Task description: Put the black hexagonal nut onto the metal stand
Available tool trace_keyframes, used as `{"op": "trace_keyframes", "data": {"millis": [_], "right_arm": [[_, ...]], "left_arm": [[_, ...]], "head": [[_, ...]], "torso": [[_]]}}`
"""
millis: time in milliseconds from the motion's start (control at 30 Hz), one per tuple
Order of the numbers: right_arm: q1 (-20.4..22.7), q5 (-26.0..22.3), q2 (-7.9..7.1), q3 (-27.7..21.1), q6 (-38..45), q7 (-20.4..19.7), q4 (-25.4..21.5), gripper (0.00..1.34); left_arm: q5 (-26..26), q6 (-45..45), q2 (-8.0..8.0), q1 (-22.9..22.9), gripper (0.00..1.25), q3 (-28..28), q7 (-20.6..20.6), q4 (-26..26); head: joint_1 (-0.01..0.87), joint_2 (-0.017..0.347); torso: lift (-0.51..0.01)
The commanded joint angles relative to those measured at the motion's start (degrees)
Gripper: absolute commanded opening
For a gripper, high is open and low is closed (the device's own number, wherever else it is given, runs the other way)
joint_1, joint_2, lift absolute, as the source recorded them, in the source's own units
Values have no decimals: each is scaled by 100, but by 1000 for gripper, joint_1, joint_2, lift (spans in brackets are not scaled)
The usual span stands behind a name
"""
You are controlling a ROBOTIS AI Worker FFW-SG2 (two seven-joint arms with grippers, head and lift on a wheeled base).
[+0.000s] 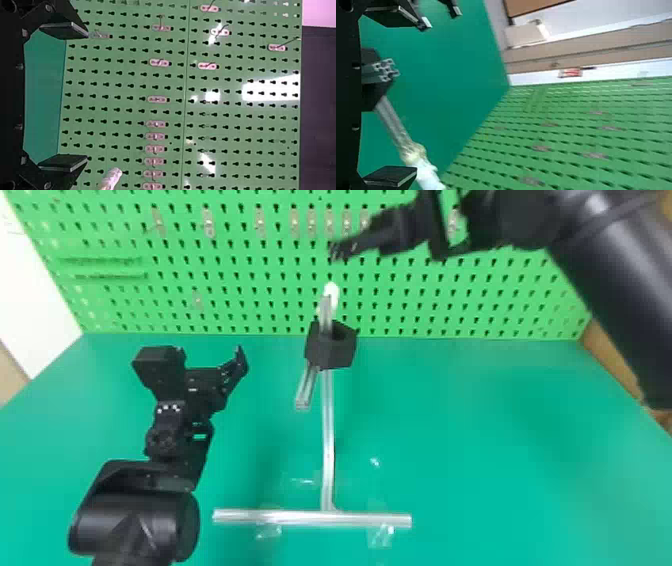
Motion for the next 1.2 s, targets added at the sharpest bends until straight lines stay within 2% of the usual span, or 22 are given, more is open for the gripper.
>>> {"op": "trace_keyframes", "data": {"millis": [0,100,200,333,467,567,867,1000,1100,1167], "right_arm": [[670,490,94,-1275,-34,0,-874,1339],[1180,464,182,-1785,-509,0,-1059,1339],[1698,464,331,-2171,-1036,-114,-1085,1339],[2481,297,551,-2549,-1766,-747,-1085,1339],[3114,534,788,-2892,-2302,-1098,-1085,1339],[3491,762,876,-3050,-2715,-1380,-1085,1339],[4212,1360,999,-3147,-3664,-1872,-1024,1339],[4388,1633,1034,-3156,-4121,-1924,-830,1339],[4485,2019,1070,-3147,-4481,-1933,-743,1339],[4564,2213,1078,-3120,-4683,-2083,-707,1339]], "left_arm": [[4,-1,6,66,1071,70,0,-68],[4,-1,6,93,1071,123,0,-121],[13,-1,6,119,1071,158,0,-174],[13,-1,6,145,1071,193,0,-209],[22,-1,6,163,1071,211,0,-235],[39,-19,6,163,1071,202,0,-244],[39,-19,-3,128,1071,131,0,-235],[39,-19,-3,110,1071,114,0,-227],[39,-19,-11,101,1071,96,9,-218],[48,-19,-11,93,1071,87,9,-200]], "head": [[693,81],[693,81],[693,81],[693,81],[693,81],[693,81],[693,81],[693,81],[693,81],[693,81]], "torso": [[-1],[-1],[-1],[-1],[-1],[-1],[-1],[-1],[-1],[-1]]}}
